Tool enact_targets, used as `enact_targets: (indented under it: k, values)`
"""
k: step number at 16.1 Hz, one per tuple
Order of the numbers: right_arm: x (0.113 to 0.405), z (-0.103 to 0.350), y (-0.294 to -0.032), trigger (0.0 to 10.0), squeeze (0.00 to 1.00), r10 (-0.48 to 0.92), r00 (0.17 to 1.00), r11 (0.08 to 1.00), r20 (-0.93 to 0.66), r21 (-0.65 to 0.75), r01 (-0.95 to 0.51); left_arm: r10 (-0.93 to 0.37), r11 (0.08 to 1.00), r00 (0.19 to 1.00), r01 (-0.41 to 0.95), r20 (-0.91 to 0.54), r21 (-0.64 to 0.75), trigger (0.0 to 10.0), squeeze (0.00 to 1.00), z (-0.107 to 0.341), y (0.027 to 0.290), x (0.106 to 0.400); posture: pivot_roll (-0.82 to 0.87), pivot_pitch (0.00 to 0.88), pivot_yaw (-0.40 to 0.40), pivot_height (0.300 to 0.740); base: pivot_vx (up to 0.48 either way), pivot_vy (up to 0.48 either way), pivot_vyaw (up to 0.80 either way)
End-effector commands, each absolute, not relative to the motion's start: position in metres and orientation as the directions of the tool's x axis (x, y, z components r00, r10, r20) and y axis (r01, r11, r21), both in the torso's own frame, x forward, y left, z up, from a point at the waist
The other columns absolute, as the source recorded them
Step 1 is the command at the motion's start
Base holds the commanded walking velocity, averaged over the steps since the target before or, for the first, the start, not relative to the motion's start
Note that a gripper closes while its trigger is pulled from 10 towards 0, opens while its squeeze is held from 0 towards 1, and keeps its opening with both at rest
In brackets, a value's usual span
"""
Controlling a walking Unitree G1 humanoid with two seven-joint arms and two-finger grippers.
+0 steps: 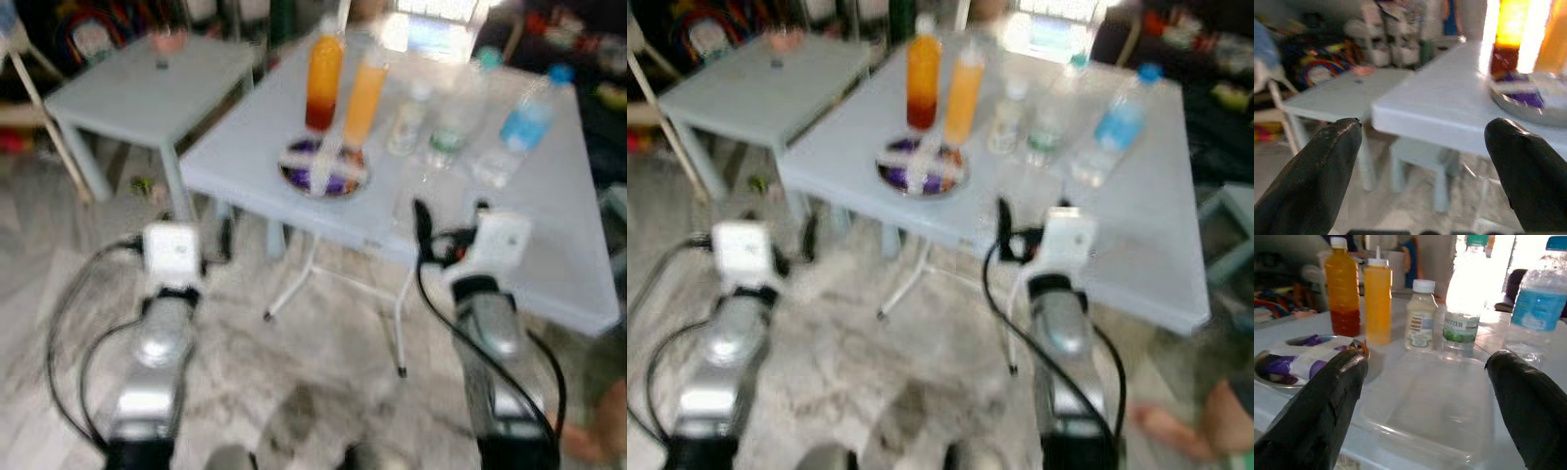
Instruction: Restocking fridge
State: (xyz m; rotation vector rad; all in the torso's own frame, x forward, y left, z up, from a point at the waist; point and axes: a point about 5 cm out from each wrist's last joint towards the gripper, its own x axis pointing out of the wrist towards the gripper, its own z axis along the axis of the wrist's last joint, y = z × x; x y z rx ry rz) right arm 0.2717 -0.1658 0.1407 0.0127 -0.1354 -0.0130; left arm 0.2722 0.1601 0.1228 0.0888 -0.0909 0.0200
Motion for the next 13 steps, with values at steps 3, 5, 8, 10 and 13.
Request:
enact_targets:
  k: [3,5,8,10,13]
  values:
    - [0.275,0.144,-0.177,10.0,0.00,-0.053,0.988,0.999,0.142,0.014,0.052,0.007,0.997,0.997,-0.013,0.083,0.080,10.0,0.00,0.121,0.151,0.271,0.01,0.031,0.000,0.740,0.000,0.000,0.00]
    - [0.279,0.145,-0.181,10.0,0.00,-0.073,0.989,0.997,0.133,0.044,0.067,0.025,0.996,0.997,-0.031,0.072,0.088,10.0,0.00,0.120,0.152,0.270,0.02,0.036,0.001,0.740,0.000,0.000,0.00]
    - [0.295,0.146,-0.187,10.0,0.00,-0.012,0.994,1.000,0.111,0.021,0.010,0.022,0.993,0.997,-0.030,0.072,0.115,10.0,0.00,0.121,0.154,0.267,0.03,0.054,0.006,0.740,0.000,0.000,0.00]
    - [0.305,0.149,-0.189,10.0,0.00,0.013,0.994,0.996,0.106,0.091,-0.022,0.021,0.992,0.998,-0.029,0.067,0.122,10.0,0.00,0.121,0.156,0.266,0.05,0.064,0.010,0.740,0.000,0.000,0.00]
    - [0.318,0.153,-0.205,10.0,0.00,-0.065,0.994,0.990,0.091,0.134,0.053,0.015,0.989,0.998,-0.024,0.061,0.146,10.0,0.00,0.124,0.159,0.260,0.07,0.092,0.024,0.740,0.000,0.000,0.00]
